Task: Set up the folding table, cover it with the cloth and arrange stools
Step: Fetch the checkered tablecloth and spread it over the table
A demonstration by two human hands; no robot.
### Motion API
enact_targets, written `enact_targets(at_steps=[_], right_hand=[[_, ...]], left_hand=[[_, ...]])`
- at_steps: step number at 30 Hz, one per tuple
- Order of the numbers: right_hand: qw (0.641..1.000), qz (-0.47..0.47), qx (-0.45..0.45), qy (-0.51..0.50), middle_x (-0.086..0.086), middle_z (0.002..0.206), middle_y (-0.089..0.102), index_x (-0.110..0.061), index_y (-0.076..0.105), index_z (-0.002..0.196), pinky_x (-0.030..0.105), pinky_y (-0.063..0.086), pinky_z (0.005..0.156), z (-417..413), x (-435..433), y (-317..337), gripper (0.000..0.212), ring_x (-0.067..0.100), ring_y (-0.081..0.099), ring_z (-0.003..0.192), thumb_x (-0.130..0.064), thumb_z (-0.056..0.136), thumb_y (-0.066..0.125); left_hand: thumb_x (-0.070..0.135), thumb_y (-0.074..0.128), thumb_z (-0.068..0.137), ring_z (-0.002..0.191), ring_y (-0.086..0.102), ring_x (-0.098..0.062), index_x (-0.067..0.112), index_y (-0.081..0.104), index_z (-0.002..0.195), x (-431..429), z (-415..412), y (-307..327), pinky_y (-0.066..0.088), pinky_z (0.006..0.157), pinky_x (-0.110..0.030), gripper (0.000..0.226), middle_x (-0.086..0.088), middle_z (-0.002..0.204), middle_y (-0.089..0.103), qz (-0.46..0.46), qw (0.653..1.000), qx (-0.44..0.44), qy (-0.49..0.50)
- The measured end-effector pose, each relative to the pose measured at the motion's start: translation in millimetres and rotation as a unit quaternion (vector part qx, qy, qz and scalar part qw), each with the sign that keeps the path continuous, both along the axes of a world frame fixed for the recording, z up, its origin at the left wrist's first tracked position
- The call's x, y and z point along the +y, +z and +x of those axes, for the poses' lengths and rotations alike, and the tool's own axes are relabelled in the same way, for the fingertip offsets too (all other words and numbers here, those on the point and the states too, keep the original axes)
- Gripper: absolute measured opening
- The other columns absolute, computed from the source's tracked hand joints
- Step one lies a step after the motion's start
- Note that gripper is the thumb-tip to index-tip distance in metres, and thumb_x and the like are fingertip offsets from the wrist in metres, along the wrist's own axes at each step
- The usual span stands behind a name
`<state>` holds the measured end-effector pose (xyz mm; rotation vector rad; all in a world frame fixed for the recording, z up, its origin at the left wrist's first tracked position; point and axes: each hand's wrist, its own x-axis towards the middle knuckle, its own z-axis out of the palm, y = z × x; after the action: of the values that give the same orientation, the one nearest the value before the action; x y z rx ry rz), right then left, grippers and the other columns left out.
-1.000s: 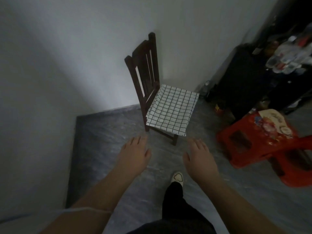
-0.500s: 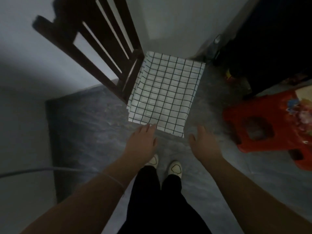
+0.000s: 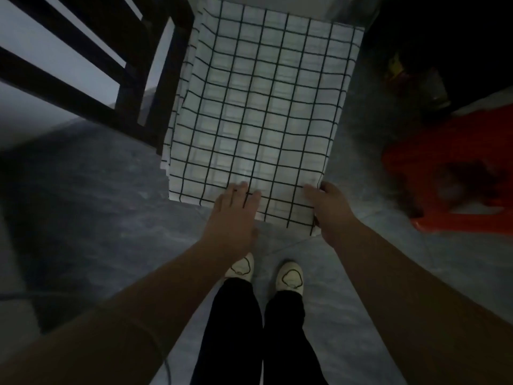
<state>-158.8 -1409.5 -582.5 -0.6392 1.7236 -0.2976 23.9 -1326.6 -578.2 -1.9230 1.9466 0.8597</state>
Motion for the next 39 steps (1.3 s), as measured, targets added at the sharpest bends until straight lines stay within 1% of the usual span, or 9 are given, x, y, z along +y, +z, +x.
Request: enact_targets(at_steps=[7,10,13,16,21,24,31,35,39], right_hand=[[1.000,-0.016,-0.020,-0.015,0.010,0.115,0.068,-0.012,0.060,0.122,0.045,0.057,0.092,9,-6,6,0.039,0.026,0.067,0.103,-0.021,0.087,0.074],[0.996,0.015,-0.068,-0.059,0.011,0.120,0.069,-0.014,0.060,0.130,0.055,0.054,0.095,10,-7,-1,0.046,0.031,0.067,0.108,-0.021,0.088,0.075],[0.999,0.001,0.027,-0.016,0.011,0.120,0.068,-0.012,0.063,0.127,0.048,0.053,0.097,17,-2,-1,0.042,0.030,0.065,0.109,-0.026,0.089,0.071],[0.994,-0.026,0.104,0.003,0.010,0.112,0.068,-0.007,0.065,0.120,0.034,0.053,0.089,22,6,11,0.033,0.025,0.063,0.100,-0.023,0.092,0.066],[0.994,-0.014,-0.017,-0.105,0.002,0.088,0.066,-0.012,0.063,0.111,0.029,0.055,0.063,27,16,61,0.016,0.018,0.063,0.075,-0.013,0.095,0.063],[0.983,0.009,-0.093,-0.160,0.019,0.104,0.071,-0.008,0.065,0.105,0.051,0.060,0.080,29,18,110,0.010,0.039,0.070,0.092,-0.011,0.095,0.063],[0.968,0.006,-0.149,-0.203,0.016,0.099,0.076,0.001,0.064,0.120,0.039,0.062,0.063,35,27,262,0.027,0.027,0.076,0.081,-0.011,0.095,0.064],[0.980,-0.069,-0.106,-0.154,0.011,0.099,0.076,-0.008,0.064,0.114,0.041,0.062,0.078,21,41,347,0.021,0.027,0.075,0.089,-0.010,0.093,0.063],[0.989,-0.132,0.024,-0.054,0.002,0.103,0.071,-0.021,0.061,0.101,0.044,0.057,0.091,-6,62,411,0.010,0.021,0.069,0.096,-0.018,0.092,0.064]], left_hand=[[0.031,0.053,0.097,0.153,-0.003,-0.031,0.020,0.009,0.158,-7,6,7,0.006,0.123,-0.046,0.076,-0.011,0.166,0.004,-0.002,0.999,0.034,0.020],[0.027,0.055,0.096,0.153,-0.003,-0.032,0.020,0.010,0.158,-9,8,7,0.005,0.122,-0.046,0.076,-0.011,0.166,0.004,-0.003,0.999,0.031,0.010],[0.024,0.057,0.095,0.153,-0.002,-0.032,0.021,0.012,0.158,-9,13,6,0.007,0.123,-0.047,0.078,-0.011,0.166,0.005,-0.009,1.000,0.026,-0.007],[0.023,0.060,0.092,0.153,-0.001,-0.031,0.023,0.013,0.157,-5,16,10,0.009,0.123,-0.050,0.080,-0.010,0.166,0.005,-0.027,0.999,0.025,-0.029],[0.041,0.069,0.088,0.153,-0.009,-0.027,0.034,-0.008,0.154,4,17,37,0.002,0.123,-0.053,0.102,-0.001,0.167,-0.008,-0.042,0.997,0.037,-0.059],[0.034,0.068,0.089,0.153,0.006,-0.025,0.035,0.001,0.155,10,24,80,0.009,0.123,-0.050,0.094,0.000,0.167,0.009,-0.096,0.993,0.072,-0.022],[0.020,0.068,0.083,0.127,0.049,-0.024,0.028,0.035,0.147,9,35,232,0.039,0.106,-0.040,0.073,-0.002,0.142,0.052,-0.145,0.976,0.162,0.013],[0.020,0.066,0.085,0.124,0.051,-0.018,0.031,0.033,0.148,7,31,313,0.042,0.103,-0.035,0.072,0.002,0.143,0.050,-0.129,0.967,0.218,-0.023],[0.039,0.069,0.088,0.136,0.041,-0.012,0.040,0.018,0.153,4,20,370,0.038,0.111,-0.032,0.083,0.007,0.156,0.035,0.003,0.958,0.261,-0.118]])
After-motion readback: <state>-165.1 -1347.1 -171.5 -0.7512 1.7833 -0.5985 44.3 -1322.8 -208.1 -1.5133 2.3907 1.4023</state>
